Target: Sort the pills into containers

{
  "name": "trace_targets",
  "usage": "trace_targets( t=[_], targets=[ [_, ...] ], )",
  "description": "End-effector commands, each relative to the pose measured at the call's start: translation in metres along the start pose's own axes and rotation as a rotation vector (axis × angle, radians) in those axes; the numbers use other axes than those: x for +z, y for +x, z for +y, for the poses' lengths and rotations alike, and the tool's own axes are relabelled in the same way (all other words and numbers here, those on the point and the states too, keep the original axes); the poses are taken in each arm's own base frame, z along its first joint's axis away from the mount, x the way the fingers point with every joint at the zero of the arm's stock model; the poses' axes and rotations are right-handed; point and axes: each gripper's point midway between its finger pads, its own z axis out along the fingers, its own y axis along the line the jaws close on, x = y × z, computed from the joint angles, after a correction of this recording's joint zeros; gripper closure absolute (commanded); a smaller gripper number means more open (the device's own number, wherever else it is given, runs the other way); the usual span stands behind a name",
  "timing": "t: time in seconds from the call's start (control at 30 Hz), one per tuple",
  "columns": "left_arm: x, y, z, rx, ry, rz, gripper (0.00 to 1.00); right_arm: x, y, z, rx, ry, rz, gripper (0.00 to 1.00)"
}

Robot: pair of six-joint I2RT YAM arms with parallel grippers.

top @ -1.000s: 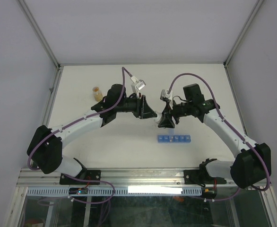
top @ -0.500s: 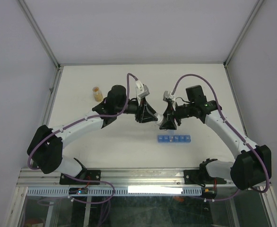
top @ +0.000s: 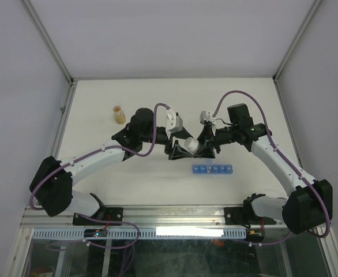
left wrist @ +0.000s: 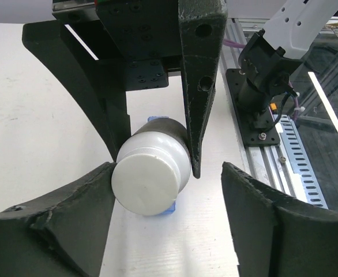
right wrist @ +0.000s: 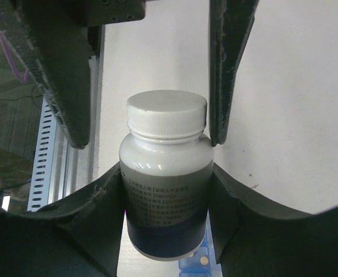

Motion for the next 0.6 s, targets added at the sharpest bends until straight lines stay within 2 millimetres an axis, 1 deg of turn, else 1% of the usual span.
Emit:
trace_targets(
  t=[0.0,0.03,0.07,0.1,0.13,0.27,0.37,0.47,0.57],
  targets=[
    [0.003,-0.028,-0.017,0.038,0.049,-0.059,0.24,-0.008,-0.043,-0.008,-0.2,0.024,-0.094,1.0],
    [0.001,-0.032,-0.015,0.044,0.032,-0.071,0.19,-0.008,-0.043,-0.008,-0.201,0.023,-0.093,1.0],
    [0.0,-0.033,-0.015,0.05,0.02,-0.076,0.13,-0.007,-0.042,-0.008,-0.199,0.021,-0.093,1.0],
    [-0.002,-0.033,-0.015,0.062,0.01,-0.081,0.04,-0.007,-0.042,-0.008,-0.202,0.022,-0.093,1.0],
    [-0.004,-0.033,-0.015,0.074,-0.001,-0.085,0.01,-0.007,-0.042,-0.007,-0.202,0.021,-0.093,1.0],
    [-0.011,-0.031,-0.009,0.064,-0.065,-0.102,0.01,-0.007,-0.042,-0.007,-0.203,0.016,-0.094,1.0],
    [-0.016,-0.035,-0.004,0.025,-0.116,-0.131,0.01,-0.007,-0.041,-0.007,-0.201,0.013,-0.093,1.0],
    [-0.023,-0.043,0.001,-0.009,-0.162,-0.201,0.01,-0.007,-0.041,-0.007,-0.201,0.011,-0.093,1.0],
    [-0.027,-0.046,-0.001,-0.078,-0.171,-0.274,0.01,-0.007,-0.04,-0.007,-0.201,0.01,-0.092,1.0]
  ],
)
